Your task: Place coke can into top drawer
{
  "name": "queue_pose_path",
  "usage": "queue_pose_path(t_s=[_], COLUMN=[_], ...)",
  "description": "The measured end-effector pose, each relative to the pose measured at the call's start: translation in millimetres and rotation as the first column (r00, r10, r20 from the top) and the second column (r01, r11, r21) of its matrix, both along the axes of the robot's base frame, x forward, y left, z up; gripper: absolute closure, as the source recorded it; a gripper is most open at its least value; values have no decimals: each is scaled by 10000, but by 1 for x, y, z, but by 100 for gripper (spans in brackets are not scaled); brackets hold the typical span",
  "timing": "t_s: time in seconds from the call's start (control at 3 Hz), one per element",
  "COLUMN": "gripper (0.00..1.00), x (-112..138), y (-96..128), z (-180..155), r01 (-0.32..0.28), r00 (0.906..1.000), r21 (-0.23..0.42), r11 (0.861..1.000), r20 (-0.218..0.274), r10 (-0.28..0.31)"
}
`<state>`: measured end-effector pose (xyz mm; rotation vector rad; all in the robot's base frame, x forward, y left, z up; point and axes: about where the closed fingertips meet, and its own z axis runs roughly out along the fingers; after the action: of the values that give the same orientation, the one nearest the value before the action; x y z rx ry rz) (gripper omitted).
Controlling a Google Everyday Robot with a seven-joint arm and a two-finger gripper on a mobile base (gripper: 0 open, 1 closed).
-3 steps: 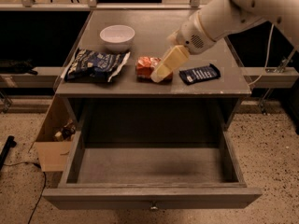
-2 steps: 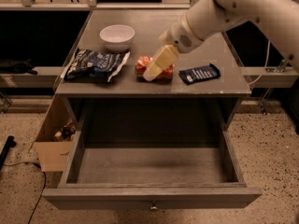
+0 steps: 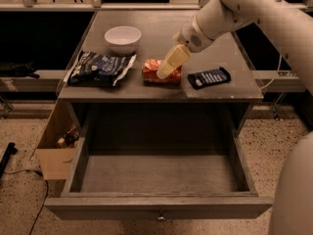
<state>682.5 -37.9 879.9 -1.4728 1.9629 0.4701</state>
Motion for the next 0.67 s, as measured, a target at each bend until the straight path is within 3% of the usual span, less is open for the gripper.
queue_pose_path(t_s=[0.33,0.67], gripper=[0,0], x=[15,-23], y=[-17,-5], z=[-4,-25], r01=[414,415], r00=[9991,9987], r21=[64,364], r11=[9991,9985], r20=[-3,-326], r10=[-414,-403])
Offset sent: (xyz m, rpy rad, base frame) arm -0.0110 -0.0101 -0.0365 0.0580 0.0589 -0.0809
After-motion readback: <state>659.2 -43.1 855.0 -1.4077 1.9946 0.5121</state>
